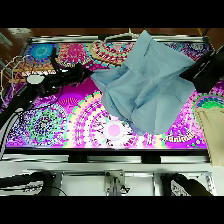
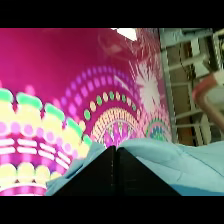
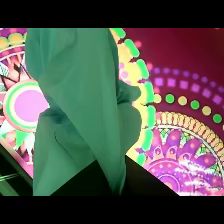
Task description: Fold the shirts.
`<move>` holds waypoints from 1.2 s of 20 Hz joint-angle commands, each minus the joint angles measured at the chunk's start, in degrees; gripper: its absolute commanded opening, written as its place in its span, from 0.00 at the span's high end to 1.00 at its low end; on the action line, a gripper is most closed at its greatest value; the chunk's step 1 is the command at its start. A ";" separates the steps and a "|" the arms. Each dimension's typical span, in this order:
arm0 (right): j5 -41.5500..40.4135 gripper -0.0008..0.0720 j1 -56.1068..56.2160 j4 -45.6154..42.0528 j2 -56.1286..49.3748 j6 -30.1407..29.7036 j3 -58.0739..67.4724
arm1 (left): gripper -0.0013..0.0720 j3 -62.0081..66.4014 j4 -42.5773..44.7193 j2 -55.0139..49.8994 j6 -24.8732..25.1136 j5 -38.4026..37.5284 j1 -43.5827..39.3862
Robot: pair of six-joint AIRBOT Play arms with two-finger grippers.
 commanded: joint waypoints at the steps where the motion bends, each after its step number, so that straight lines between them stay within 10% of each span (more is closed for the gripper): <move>1: -0.42 0.89 -0.04 3.48 0.00 -0.59 0.04 | 0.91 0.35 -0.09 1.66 0.15 -0.24 2.80; 24: -3.30 0.89 -0.04 1.40 -1.84 -3.65 0.02 | 0.91 10.75 1.75 1.53 2.21 -4.96 8.50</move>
